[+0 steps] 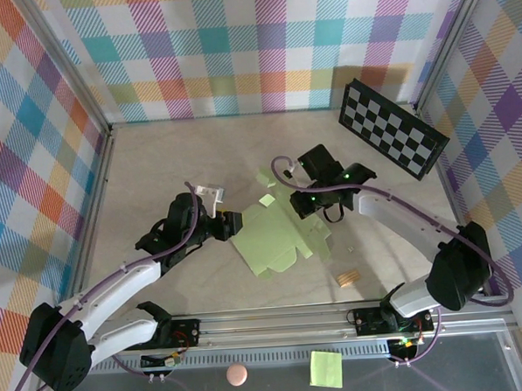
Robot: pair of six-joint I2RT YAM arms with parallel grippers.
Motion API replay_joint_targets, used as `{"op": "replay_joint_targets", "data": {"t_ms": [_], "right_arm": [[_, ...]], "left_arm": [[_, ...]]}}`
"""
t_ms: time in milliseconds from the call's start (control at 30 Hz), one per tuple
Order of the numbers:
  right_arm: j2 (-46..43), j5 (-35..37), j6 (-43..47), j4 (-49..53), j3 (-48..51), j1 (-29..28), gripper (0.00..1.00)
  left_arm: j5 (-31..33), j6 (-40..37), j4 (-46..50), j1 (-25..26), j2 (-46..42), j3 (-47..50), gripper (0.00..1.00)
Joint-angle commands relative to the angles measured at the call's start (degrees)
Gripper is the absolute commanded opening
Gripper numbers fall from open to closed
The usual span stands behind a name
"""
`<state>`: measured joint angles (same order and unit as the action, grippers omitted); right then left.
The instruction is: Fold the paper box
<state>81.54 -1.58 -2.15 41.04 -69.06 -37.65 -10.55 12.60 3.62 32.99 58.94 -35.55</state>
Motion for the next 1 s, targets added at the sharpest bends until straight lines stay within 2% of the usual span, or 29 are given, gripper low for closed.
{"op": "replay_joint_targets", "data": {"t_ms": [0,200,400,633,833,967], "right_arm": [[-2.19,-1.86,6.61,-0.53,2.1,-0.9,0.0],[-5.89,-2.85,15.01,-2.18,4.86,-3.25,0.0],[-8.26,-4.08,18.52,-3.88,6.21,-4.49,0.0],[-9.07,-4.17,20.53,-4.27,6.04,-5.77,0.0],[-9.29,-4.08,20.61,-4.13,5.78,-5.99,0.0],[-9.6,-3.95,19.33,-5.22,6.3,-6.12,0.0]], "left_arm": [[0.22,-7.33,0.1,0.58,-1.5,-1.3,0.53],[1.32,-14.87,-2.74,0.58,-3.72,0.81,0.61],[6.71,-18.49,-5.05,0.58,-4.77,0.97,0.71],[3.61,-23.5,-5.19,0.57,-0.42,-2.63,0.72],[2.07,-24.58,-6.79,0.58,2.46,-4.68,0.71],[0.46,-24.91,-9.13,0.58,3.7,-5.33,0.65]]}}
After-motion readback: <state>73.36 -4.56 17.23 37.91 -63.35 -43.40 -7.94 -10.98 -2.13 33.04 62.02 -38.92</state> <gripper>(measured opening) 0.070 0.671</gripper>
